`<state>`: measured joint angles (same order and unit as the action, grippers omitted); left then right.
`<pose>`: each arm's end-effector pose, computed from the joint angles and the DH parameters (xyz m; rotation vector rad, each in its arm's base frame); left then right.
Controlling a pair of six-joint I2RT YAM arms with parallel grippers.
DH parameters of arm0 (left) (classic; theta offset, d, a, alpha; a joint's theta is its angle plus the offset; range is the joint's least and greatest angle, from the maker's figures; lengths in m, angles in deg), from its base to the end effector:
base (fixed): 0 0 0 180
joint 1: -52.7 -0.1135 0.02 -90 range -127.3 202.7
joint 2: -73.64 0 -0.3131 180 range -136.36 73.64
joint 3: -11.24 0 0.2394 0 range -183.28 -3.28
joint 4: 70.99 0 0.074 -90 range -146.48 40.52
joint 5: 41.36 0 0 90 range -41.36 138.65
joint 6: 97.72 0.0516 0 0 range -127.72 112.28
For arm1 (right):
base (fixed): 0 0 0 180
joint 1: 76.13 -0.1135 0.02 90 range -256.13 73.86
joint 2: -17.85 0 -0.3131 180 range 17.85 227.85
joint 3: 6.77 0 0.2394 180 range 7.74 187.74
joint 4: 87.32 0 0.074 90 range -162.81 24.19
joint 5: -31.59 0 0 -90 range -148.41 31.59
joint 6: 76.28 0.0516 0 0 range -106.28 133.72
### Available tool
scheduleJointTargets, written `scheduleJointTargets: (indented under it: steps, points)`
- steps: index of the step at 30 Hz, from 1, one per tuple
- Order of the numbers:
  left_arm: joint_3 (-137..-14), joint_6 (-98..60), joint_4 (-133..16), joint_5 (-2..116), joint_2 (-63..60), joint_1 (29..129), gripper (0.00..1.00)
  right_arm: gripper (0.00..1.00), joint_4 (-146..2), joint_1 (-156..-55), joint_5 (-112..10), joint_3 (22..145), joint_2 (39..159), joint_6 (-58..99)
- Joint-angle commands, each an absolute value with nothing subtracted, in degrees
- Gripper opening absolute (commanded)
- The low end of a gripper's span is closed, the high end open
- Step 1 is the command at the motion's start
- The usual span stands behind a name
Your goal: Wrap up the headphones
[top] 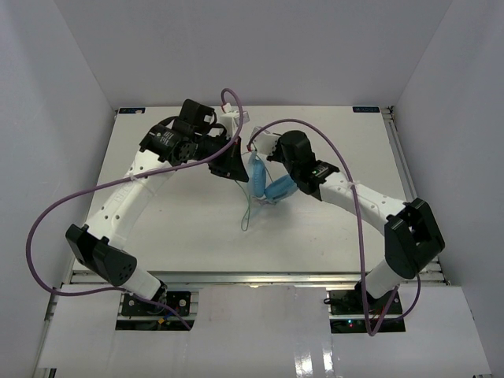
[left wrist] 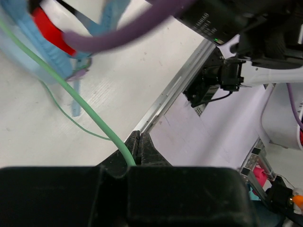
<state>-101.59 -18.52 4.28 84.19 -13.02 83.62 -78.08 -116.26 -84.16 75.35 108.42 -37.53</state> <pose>0.2356 -0.1761 0.4440 0.7257 2.3921 -1.0731 0.3009 0.2244 0.3548 -1.1135 1.5209 -0.5546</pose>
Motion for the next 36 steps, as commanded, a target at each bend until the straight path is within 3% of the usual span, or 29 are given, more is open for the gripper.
scheduleJointTargets:
  steps: [1, 13, 23, 25, 32, 36]
  points:
    - [-98.6, -23.7, -0.7, 92.8, -9.2, 83.9, 0.0, 0.08, -80.0, -115.8, -88.5, 84.4, 110.6, -21.1]
    - [-97.4, -36.4, -16.5, 95.7, -13.6, 83.9, 0.0, 0.08, -67.9, -114.7, -81.2, 92.2, 111.5, 4.1]
    - [-94.6, -39.2, -25.5, 75.2, -15.0, 94.0, 0.01, 0.08, -60.1, -105.6, -65.0, 96.1, 108.3, 24.1]
    - [-92.0, -38.3, -26.7, 70.2, -13.8, 96.3, 0.08, 0.08, -58.7, -103.3, -62.3, 97.9, 108.1, 25.7]
    - [-79.5, -31.4, -42.6, 52.1, -10.7, 108.0, 0.5, 0.08, -56.5, -99.7, -59.7, 100.8, 105.6, 29.0]
    - [-71.2, -27.7, -54.4, 47.8, -9.7, 111.2, 0.6, 0.08, -56.4, -98.7, -59.0, 100.3, 103.2, 30.1]
